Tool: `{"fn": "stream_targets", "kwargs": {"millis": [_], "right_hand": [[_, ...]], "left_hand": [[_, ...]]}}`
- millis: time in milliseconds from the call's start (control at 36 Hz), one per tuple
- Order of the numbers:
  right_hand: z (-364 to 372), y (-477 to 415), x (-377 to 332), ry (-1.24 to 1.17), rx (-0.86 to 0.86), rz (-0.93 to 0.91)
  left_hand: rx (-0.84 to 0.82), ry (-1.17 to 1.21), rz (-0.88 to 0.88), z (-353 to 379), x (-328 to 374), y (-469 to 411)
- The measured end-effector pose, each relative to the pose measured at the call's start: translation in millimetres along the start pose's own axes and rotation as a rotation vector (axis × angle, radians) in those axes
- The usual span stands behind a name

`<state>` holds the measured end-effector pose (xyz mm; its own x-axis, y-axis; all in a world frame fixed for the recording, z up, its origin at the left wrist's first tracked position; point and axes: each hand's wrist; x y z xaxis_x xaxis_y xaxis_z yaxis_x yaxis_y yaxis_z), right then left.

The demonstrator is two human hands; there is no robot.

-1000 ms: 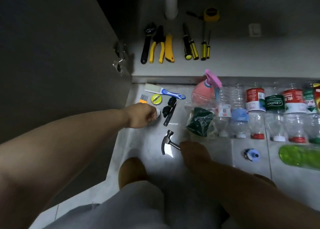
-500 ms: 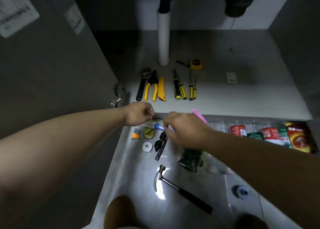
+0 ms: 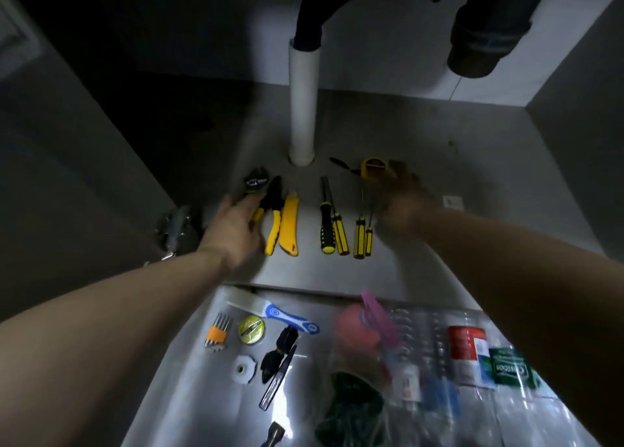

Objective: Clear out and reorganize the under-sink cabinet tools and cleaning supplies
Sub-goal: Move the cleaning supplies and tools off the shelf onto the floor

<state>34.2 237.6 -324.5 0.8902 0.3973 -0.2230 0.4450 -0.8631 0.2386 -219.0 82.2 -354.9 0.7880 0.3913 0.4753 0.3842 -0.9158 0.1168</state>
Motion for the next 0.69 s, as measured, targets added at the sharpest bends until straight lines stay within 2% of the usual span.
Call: {"fn": "stream_targets", "kwargs": {"millis": [139,222,278,389,528,694], "right_hand": [[12.8,-31.9,10.6,0.063,-0.018,-0.076],[14.0,-49.0,15.5,0.142,-0.033,-0.059],[11.6,-57.1,17.1,0.106,-0.048,-0.028],[14.4,-59.6,16.3,0.178,-0.048,-0.089],[14.3,-44.8,17.2,0.261,0.066,-0.013],[16.0,-26.5,29.5,0.053,0.095,0.138]], "left_hand": [[0.120,0.076,0.013,17.6,-8.5,-4.7],[0.147,0.011,-0.028,23.1,-13.4,-9.0],[0.168,-0.003,-0.071,26.3,-15.3,-12.4],[0.257,-0.092,-0.132,29.6,-18.0,-18.5],[0.180,-0.125,-0.259,24.4,-12.0,-24.5],[0.046,-0.069,-0.437,12.0,-0.4,-32.2]]}}
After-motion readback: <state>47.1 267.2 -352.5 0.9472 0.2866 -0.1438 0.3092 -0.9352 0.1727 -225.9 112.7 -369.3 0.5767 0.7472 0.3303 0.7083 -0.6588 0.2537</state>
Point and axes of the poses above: each hand's wrist, its own y-axis away from the middle knuckle, its own z-axis out of the palm, x = y × z, and after that the axes turned 3 degrees about -y, right-handed
